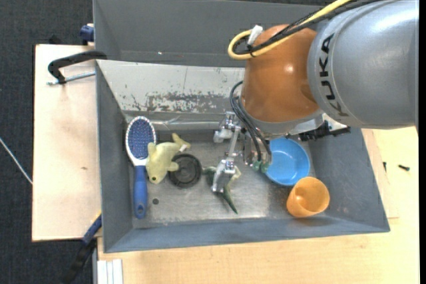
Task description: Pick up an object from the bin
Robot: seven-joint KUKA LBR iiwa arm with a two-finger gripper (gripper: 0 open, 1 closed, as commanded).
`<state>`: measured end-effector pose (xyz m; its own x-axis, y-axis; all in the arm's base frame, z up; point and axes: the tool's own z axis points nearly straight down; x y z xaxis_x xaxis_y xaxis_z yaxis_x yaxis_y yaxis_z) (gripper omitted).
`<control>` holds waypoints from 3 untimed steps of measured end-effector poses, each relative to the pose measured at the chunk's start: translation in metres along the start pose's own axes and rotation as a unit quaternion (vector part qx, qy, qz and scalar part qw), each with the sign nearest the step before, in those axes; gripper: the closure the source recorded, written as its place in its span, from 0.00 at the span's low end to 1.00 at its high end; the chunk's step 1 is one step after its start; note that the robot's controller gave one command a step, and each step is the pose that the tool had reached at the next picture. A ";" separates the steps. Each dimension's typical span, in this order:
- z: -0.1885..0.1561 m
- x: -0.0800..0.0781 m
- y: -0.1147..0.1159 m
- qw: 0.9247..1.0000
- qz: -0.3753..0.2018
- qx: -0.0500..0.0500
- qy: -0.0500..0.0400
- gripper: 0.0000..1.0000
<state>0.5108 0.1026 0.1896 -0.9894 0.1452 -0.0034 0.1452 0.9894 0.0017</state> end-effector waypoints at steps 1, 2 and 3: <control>0.096 -0.055 0.045 1.000 0.031 -0.001 0.004 0.00; 0.090 -0.056 0.045 1.000 0.031 -0.002 0.000 1.00; -0.021 -0.072 0.044 1.000 0.019 -0.003 -0.005 1.00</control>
Offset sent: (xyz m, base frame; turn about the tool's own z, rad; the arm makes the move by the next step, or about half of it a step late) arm 0.0611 0.0333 -0.0931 0.0650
